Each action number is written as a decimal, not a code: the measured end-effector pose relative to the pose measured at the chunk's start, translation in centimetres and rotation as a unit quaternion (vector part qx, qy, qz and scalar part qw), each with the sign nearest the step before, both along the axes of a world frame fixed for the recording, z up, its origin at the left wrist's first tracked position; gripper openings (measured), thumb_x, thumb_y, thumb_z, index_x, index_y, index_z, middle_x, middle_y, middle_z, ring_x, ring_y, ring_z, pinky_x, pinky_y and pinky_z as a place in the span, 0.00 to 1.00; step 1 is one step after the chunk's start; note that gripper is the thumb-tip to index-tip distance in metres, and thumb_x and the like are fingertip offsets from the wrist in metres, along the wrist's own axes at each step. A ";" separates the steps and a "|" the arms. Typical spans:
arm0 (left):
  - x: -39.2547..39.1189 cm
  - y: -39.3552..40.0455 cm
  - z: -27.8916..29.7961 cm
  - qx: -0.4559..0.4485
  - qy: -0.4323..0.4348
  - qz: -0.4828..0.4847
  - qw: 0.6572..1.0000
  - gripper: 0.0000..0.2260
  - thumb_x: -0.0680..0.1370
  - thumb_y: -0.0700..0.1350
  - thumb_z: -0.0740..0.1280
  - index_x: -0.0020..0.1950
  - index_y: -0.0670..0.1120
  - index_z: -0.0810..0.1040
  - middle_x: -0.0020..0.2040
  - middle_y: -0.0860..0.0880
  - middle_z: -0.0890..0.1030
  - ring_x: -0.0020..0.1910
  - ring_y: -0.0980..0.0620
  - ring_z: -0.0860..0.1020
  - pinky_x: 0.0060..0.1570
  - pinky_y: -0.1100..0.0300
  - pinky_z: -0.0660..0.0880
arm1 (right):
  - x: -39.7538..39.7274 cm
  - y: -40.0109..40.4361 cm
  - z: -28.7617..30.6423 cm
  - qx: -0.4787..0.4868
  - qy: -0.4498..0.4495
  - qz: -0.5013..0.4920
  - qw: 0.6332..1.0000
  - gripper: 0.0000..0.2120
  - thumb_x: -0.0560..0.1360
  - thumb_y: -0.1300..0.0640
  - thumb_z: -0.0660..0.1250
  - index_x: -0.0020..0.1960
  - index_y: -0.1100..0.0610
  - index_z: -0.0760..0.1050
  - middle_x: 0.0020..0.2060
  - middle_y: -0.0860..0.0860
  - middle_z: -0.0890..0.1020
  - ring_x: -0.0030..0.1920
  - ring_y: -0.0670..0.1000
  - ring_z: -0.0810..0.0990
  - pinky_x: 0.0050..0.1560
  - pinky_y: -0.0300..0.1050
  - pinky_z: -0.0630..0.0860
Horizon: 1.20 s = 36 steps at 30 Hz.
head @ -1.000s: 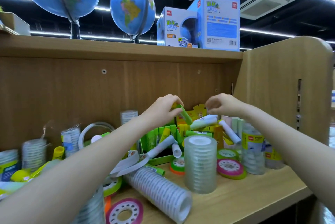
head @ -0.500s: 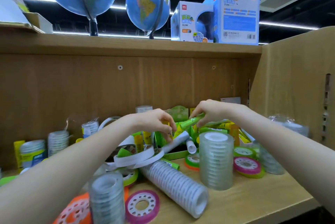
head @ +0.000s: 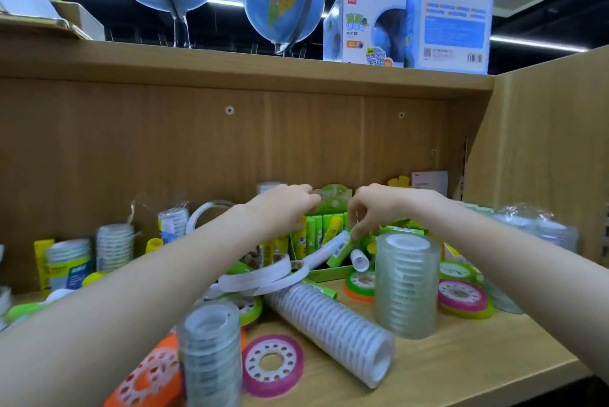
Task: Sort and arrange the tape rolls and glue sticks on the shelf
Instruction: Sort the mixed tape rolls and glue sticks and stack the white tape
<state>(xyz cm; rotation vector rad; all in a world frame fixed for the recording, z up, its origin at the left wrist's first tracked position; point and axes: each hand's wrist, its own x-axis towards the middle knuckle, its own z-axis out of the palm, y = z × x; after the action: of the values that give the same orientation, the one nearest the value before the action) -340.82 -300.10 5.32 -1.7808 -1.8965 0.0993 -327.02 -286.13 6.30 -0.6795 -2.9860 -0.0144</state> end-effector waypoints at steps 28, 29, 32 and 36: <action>-8.2 -18.0 -2.4 0.037 -0.219 0.104 0.970 0.17 0.77 0.46 0.65 0.65 0.49 0.72 0.63 0.51 0.74 0.63 0.51 0.71 0.63 0.58 0.66 | -10.0 -14.1 -0.4 -0.027 0.001 0.182 0.983 0.20 0.77 0.49 0.63 0.68 0.48 0.68 0.52 0.40 0.71 0.54 0.42 0.72 0.53 0.32 0.65; -8.4 -18.2 -2.6 0.026 -0.215 0.112 0.970 0.18 0.77 0.47 0.65 0.66 0.49 0.71 0.63 0.50 0.74 0.64 0.50 0.70 0.63 0.57 0.66 | -10.6 -14.2 -0.6 -0.019 -0.001 0.182 0.983 0.17 0.77 0.48 0.62 0.66 0.48 0.71 0.53 0.43 0.72 0.58 0.46 0.72 0.58 0.39 0.67; -8.9 -18.5 -2.9 0.018 -0.220 0.117 0.968 0.18 0.77 0.47 0.64 0.67 0.48 0.70 0.64 0.49 0.73 0.63 0.50 0.70 0.61 0.58 0.65 | -11.5 -14.0 -0.8 -0.021 0.038 0.170 0.984 0.13 0.77 0.48 0.63 0.58 0.52 0.77 0.49 0.48 0.74 0.58 0.53 0.74 0.60 0.47 0.70; -8.9 -18.3 -3.0 0.049 -0.229 0.104 0.967 0.16 0.78 0.44 0.64 0.66 0.47 0.71 0.63 0.49 0.73 0.62 0.50 0.70 0.58 0.61 0.64 | -11.5 -13.7 -0.9 -0.093 0.057 0.132 0.985 0.12 0.79 0.51 0.59 0.59 0.55 0.74 0.40 0.42 0.71 0.40 0.43 0.72 0.32 0.27 0.69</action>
<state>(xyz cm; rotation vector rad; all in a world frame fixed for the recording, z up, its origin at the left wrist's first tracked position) -349.73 -318.38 2.34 -1.6308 -2.3610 -0.3545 -338.50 -299.86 5.42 -0.2819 -2.9626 0.3124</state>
